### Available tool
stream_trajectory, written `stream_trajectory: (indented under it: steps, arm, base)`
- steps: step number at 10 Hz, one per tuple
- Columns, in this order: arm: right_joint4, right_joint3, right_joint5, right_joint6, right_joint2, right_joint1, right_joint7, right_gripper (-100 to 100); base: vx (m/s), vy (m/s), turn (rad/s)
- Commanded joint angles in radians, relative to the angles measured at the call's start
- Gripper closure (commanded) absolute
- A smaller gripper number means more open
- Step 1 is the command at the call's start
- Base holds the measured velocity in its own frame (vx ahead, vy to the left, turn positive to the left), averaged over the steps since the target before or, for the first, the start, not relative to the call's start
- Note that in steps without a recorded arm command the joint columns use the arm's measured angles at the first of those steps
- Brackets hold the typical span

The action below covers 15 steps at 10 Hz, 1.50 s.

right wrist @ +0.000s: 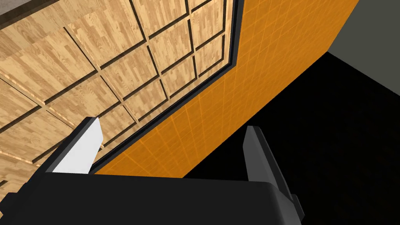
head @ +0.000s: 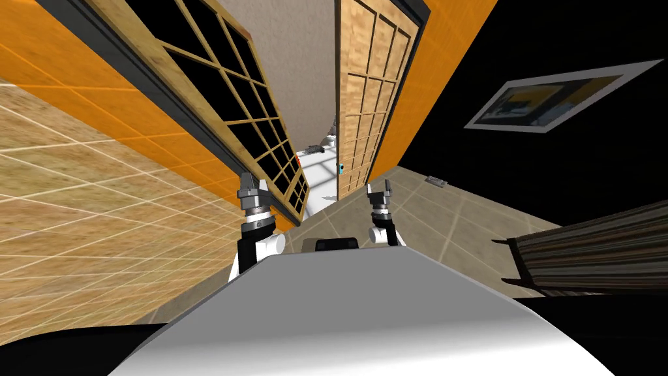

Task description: Push the door open

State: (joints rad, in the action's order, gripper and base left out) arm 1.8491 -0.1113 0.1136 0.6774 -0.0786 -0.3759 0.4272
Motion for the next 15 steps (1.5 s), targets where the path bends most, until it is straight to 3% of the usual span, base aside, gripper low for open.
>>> stream_trajectory:
  steps: [1, 2, 15]
  arm:
    - [-0.032, -0.006, 0.016, 0.006, -0.002, 0.01, 0.025, -100]
    - [-0.071, -0.011, 0.038, 0.013, -0.009, 0.024, 0.056, -100]
    - [-0.345, -0.04, 0.192, 0.059, -0.041, 0.118, 0.274, -100]
  base:
    - [0.077, -0.06, 0.17]
    - [0.108, -0.08, 0.29]
    - [0.076, -0.082, 0.17]
